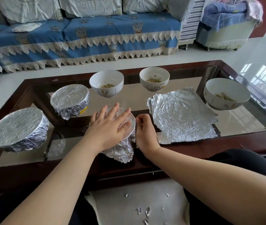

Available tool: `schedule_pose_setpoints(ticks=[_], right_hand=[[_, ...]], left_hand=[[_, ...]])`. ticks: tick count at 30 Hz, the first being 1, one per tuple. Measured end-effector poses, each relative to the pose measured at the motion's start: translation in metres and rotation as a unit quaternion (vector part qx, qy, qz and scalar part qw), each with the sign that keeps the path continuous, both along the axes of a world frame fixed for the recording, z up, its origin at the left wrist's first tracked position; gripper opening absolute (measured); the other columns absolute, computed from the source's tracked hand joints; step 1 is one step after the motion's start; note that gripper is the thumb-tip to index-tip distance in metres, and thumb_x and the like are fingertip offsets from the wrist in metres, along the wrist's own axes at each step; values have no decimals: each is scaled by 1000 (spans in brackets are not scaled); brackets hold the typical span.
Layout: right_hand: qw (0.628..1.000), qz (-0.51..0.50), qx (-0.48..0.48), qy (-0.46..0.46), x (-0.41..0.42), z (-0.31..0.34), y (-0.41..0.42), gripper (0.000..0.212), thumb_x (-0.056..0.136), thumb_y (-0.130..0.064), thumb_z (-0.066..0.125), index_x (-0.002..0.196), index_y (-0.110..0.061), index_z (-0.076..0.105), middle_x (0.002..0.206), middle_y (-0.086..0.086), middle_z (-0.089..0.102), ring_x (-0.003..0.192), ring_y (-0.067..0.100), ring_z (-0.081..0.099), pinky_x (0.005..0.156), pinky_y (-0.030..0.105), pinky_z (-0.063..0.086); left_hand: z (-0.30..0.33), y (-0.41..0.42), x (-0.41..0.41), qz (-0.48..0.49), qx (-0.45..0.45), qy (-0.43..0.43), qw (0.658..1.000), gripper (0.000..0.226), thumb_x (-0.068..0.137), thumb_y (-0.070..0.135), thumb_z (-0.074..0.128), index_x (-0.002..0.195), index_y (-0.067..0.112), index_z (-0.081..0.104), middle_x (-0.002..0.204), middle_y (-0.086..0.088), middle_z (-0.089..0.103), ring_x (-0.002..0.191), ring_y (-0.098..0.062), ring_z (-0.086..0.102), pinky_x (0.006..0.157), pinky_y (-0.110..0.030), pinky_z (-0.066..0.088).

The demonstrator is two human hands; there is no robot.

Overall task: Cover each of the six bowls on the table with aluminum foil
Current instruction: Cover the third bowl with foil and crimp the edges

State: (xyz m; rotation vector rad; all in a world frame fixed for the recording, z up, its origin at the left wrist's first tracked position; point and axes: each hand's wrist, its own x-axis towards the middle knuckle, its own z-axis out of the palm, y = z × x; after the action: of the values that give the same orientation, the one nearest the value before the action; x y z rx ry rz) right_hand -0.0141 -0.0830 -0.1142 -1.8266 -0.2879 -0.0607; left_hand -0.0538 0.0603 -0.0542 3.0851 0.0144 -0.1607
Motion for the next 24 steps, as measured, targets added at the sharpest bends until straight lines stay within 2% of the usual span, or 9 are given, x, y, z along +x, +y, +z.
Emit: schedule_pose_setpoints(ticks=[3,7,10,14,17,20,22,24], right_hand=[[1000,-2,27,15,0,4,1,10,102,-17,44,93,-21,46,81,-11,50,68,-3,47,69,17,38],[998,-9,41,55,0,5,5,8,102,-21,43,95,-22,48,77,-10,51,64,4,46,69,27,40],[996,-29,33,77,-1,3,7,12,102,-27,43,94,-21,49,73,-8,51,61,8,46,69,35,41],[996,-33,-31,73,3,5,6,20,102,-30,41,88,-18,47,79,-1,53,74,17,51,71,33,39],[990,-12,-123,74,9,7,1,23,103,-32,37,91,-17,51,89,5,59,85,25,56,72,31,37],[982,9,-169,80,17,14,-6,24,101,-33,39,99,-18,58,100,6,53,87,21,52,78,30,38],[976,37,-191,98,22,21,-10,24,100,-39,39,89,-25,55,91,4,57,86,18,49,75,29,37],[960,70,-245,115,26,32,-14,31,101,-46,35,87,-23,51,83,1,60,76,18,52,66,29,38]], left_hand=[[1,-1,0,4,2,0,1000,59,94,70,2,151,57,-5,166,10,-12,153,-27,-7,121,-51,-1],[2,-1,0,6,-4,2,1000,68,84,71,-2,151,57,-4,166,10,-11,153,-27,-6,121,-51,-1],[2,-1,0,11,-4,1,1000,67,85,72,-3,151,58,-4,166,10,-10,153,-26,-5,121,-51,0],[1,-1,0,10,-5,-3,1000,66,87,72,-2,151,57,-3,167,10,-9,153,-28,-5,121,-51,1],[3,-2,0,8,-2,-3,1000,55,96,68,5,150,59,-4,167,8,-9,153,-29,-5,121,-52,0],[5,-4,0,13,-3,-1,1000,52,99,63,11,148,62,-4,167,7,-9,153,-31,-5,120,-53,1],[6,-5,0,17,-2,1,1000,52,98,64,10,148,63,-3,167,6,-9,152,-32,-5,121,-54,2],[5,-5,1,20,0,1,1000,52,98,64,10,148,62,-3,167,6,-9,152,-32,-5,121,-54,2]])
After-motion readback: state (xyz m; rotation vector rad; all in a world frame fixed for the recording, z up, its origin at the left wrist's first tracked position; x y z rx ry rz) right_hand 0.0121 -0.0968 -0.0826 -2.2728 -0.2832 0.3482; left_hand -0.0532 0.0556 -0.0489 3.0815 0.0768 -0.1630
